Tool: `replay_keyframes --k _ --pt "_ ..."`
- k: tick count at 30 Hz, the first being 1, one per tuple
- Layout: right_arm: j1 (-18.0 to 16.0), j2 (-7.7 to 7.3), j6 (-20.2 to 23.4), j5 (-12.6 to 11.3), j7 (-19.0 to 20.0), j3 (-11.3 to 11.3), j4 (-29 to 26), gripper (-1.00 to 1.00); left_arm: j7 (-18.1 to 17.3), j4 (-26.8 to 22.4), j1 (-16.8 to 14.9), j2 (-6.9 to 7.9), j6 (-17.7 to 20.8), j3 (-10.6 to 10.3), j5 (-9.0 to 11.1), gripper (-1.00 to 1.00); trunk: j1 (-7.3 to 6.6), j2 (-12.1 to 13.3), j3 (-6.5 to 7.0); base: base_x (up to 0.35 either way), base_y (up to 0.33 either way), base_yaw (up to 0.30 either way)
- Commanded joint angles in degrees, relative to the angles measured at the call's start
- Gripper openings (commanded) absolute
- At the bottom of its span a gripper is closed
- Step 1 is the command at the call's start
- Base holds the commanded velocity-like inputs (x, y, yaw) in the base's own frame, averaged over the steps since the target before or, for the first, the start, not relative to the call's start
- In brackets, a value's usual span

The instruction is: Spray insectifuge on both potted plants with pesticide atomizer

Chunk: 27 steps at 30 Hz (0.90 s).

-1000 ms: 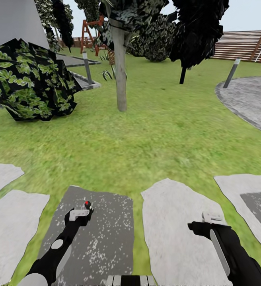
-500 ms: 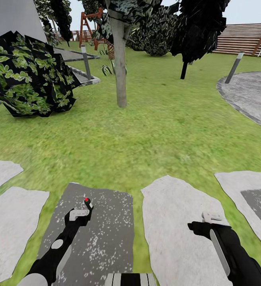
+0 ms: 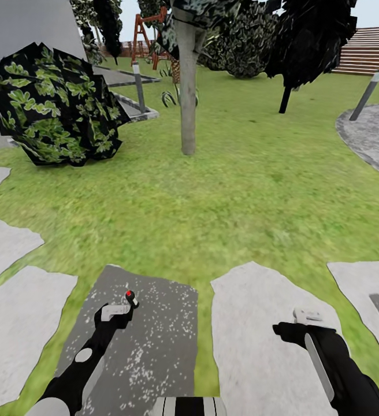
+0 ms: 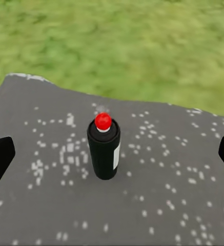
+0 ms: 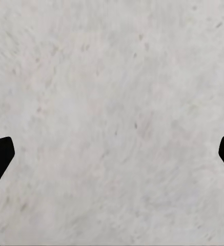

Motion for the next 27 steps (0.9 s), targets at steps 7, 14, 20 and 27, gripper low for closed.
replay_keyframes --k 7,14,20,27 --pt "0.0 -0.01 0.2 -0.3 0.0 0.0 0.0 1.0 -0.5 0.0 0.0 -0.06 -0.1 0.4 -0.2 1.0 0.0 0.0 -0.05 0.05 -0.088 0.007" --pt "0.0 -0.01 0.2 -0.3 0.0 0.0 0.0 1.0 -0.5 0.0 0.0 -0.06 -0.1 0.4 -0.2 1.0 0.0 0.0 -0.05 0.109 -0.261 0.161" --pt "0.0 -0.01 0.2 -0.3 0.0 0.0 0.0 1.0 -0.5 -0.1 0.0 -0.06 -0.2 0.4 -0.2 1.0 0.0 0.0 -0.05 0.015 -0.068 0.048" --pt "0.0 -0.01 0.2 -0.3 0.0 0.0 0.0 1.0 -0.5 -0.1 0.0 -0.06 -0.2 0.4 -0.2 1.0 0.0 0.0 -0.05 0.01 0.002 0.003"
